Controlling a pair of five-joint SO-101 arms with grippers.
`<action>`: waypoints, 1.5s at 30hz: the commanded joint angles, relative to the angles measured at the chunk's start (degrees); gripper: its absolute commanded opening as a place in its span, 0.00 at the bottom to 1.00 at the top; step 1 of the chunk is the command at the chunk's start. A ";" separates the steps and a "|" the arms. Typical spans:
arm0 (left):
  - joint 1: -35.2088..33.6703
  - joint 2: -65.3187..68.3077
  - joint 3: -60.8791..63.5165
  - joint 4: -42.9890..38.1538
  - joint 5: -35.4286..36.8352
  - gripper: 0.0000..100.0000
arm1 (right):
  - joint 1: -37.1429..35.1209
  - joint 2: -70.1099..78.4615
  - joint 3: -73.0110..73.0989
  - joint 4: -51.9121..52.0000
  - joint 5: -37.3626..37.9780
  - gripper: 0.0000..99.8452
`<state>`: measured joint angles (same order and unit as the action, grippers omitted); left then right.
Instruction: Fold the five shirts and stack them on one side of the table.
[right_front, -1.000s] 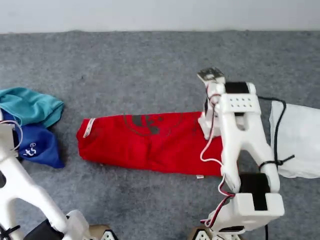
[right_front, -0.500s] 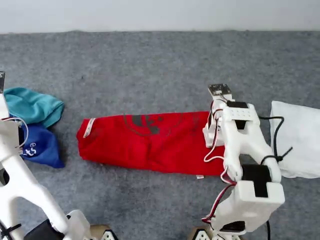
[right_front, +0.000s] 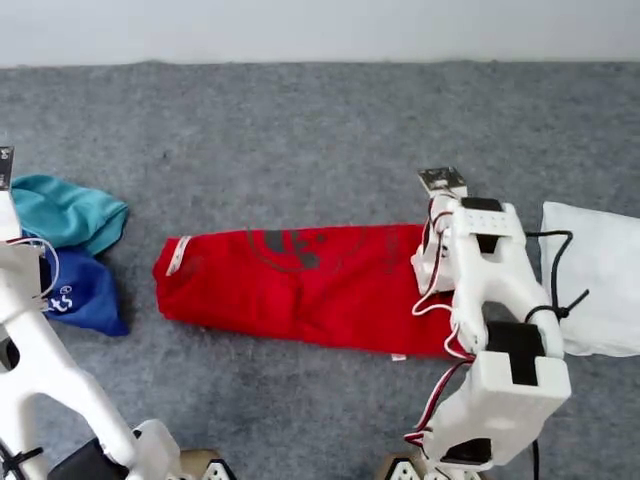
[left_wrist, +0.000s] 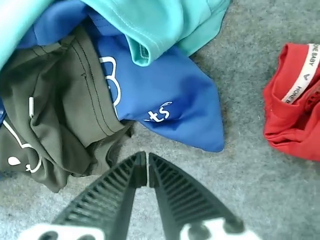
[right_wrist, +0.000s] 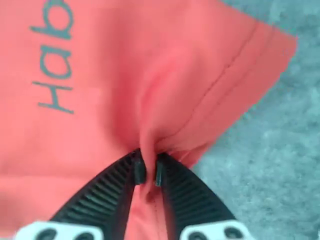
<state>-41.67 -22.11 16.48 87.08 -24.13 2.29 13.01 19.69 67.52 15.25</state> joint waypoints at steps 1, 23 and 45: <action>0.26 -2.02 -0.57 0.44 -0.26 0.01 | 3.30 -3.91 -3.52 4.35 5.54 0.01; 0.35 -2.02 -0.66 0.44 -0.26 0.01 | 5.14 -6.46 -8.79 10.68 14.33 0.08; 0.44 -2.02 -0.75 0.00 -0.26 0.01 | 6.37 2.77 -6.51 6.37 11.52 0.12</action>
<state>-41.67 -22.11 16.57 87.08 -24.13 10.55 14.77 13.19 74.64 27.12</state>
